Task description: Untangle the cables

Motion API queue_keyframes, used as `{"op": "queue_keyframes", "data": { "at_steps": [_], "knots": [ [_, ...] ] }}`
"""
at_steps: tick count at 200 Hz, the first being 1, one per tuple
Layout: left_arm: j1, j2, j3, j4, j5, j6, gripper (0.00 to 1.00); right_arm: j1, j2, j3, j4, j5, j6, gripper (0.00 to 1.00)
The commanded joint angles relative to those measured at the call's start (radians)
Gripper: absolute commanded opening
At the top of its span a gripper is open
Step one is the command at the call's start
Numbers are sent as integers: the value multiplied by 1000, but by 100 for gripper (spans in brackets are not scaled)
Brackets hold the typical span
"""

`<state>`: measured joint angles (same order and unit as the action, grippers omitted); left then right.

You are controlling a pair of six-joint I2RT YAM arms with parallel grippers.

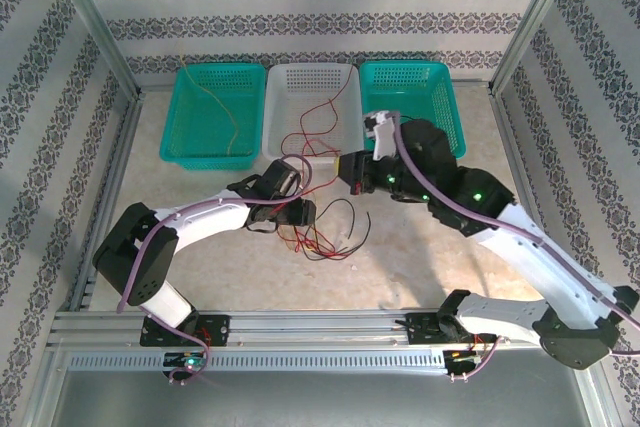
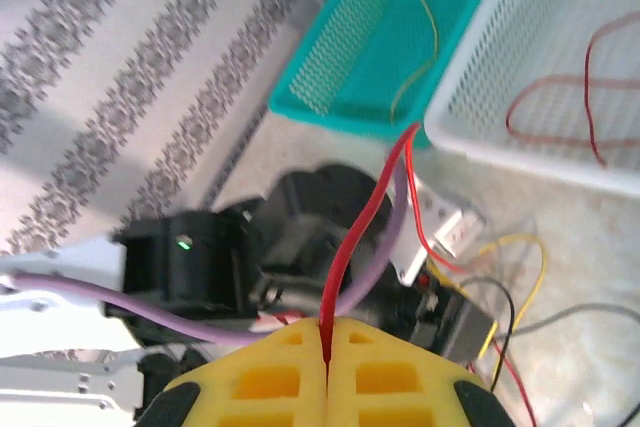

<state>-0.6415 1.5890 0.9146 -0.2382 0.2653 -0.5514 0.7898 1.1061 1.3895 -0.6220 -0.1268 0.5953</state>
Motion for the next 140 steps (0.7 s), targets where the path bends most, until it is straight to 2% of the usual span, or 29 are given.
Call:
{"op": "queue_keyframes", "data": {
  "at_steps": [1, 38, 71, 109, 140],
  "knots": [
    [-10, -10, -9, 43, 20, -27, 45, -12, -22, 82, -8, 63, -79, 2],
    [-7, -88, 49, -29, -16, 14, 50, -66, -34, 163, -37, 98, -130, 3],
    [36, -237, 107, -106, -32, 32, 59, -124, -50, 173, -65, 103, -143, 3],
    [76, -429, 137, -134, 1, 71, 68, -178, -86, 117, -68, 97, -124, 3],
    [78, -519, 159, -126, 37, 111, 74, -199, -92, 86, -54, 76, -101, 3]
  ]
}}
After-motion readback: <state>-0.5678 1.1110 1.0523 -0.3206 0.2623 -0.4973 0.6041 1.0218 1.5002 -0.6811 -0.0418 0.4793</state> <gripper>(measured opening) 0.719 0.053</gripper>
